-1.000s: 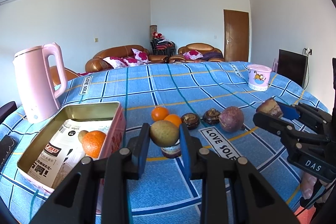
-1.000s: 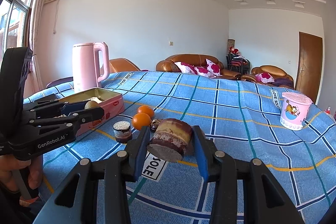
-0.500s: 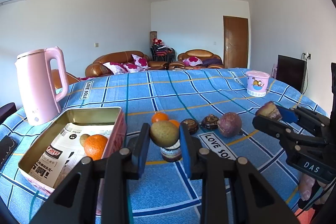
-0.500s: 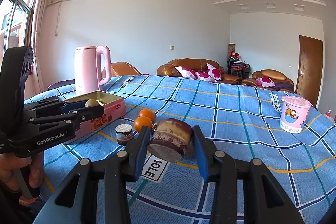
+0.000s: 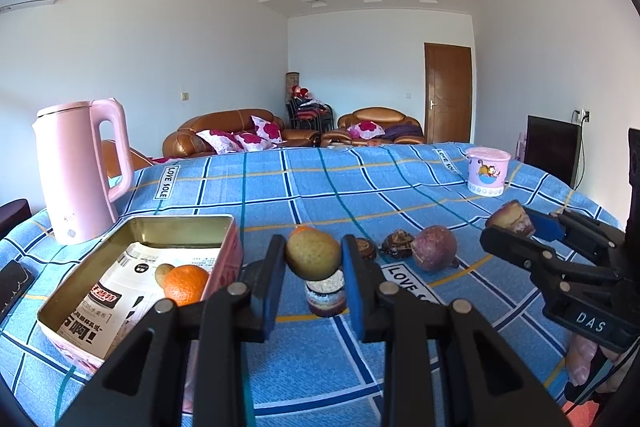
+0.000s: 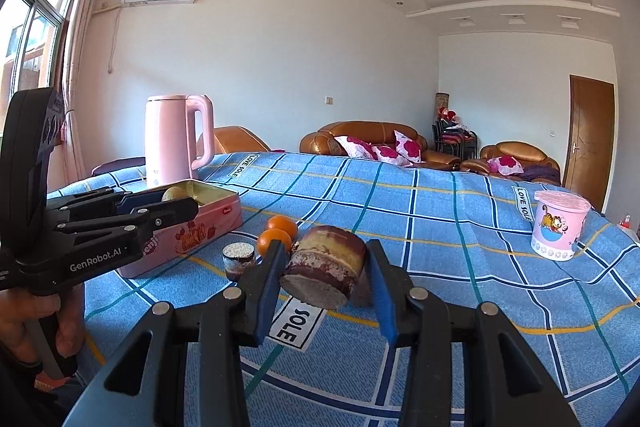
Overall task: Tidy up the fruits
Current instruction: 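Lift the cake roll with the right tool while the left tool lifts the kiwi, then carry the cake roll over the tin with the right tool while the left tool carries the kiwi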
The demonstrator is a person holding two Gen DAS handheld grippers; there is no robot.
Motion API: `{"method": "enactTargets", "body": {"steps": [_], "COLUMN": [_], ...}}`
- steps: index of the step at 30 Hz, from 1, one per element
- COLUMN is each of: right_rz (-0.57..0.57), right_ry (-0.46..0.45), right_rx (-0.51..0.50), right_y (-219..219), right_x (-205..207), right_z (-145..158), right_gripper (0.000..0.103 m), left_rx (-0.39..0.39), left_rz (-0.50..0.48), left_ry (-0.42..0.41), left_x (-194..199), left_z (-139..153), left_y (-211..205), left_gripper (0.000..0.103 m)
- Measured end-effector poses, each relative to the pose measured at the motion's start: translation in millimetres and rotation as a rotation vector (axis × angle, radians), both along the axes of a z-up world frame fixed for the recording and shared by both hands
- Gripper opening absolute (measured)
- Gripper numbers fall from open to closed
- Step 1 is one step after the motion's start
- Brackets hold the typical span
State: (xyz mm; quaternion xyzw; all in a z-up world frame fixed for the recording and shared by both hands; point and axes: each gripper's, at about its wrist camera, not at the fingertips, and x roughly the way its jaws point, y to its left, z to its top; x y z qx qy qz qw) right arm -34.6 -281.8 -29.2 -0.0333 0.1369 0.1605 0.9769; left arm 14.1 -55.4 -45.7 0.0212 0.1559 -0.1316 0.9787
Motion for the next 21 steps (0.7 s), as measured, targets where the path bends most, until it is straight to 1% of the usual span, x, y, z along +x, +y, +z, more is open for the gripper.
{"method": "enactTargets", "body": {"steps": [11, 18, 21], "right_rz": [0.032, 0.031, 0.033], "right_ry": [-0.042, -0.012, -0.013], "right_rx": [0.019, 0.037, 0.022], "right_y": [-2.6, -1.2, 4.8], "right_x": [-7.6, -4.0, -4.7], "right_z": [0.7, 2.8, 9.3], "right_gripper": [0.043, 0.043, 0.043], "left_rx": [-0.017, -0.047, -0.050], "left_rz": [0.003, 0.003, 0.005], "left_ry": [-0.035, -0.013, -0.014], "left_x": [-5.3, -3.7, -5.4], "left_z": [2.6, 5.8, 9.7], "left_y": [2.6, 8.8, 12.0], "left_gripper": [0.029, 0.029, 0.029]}}
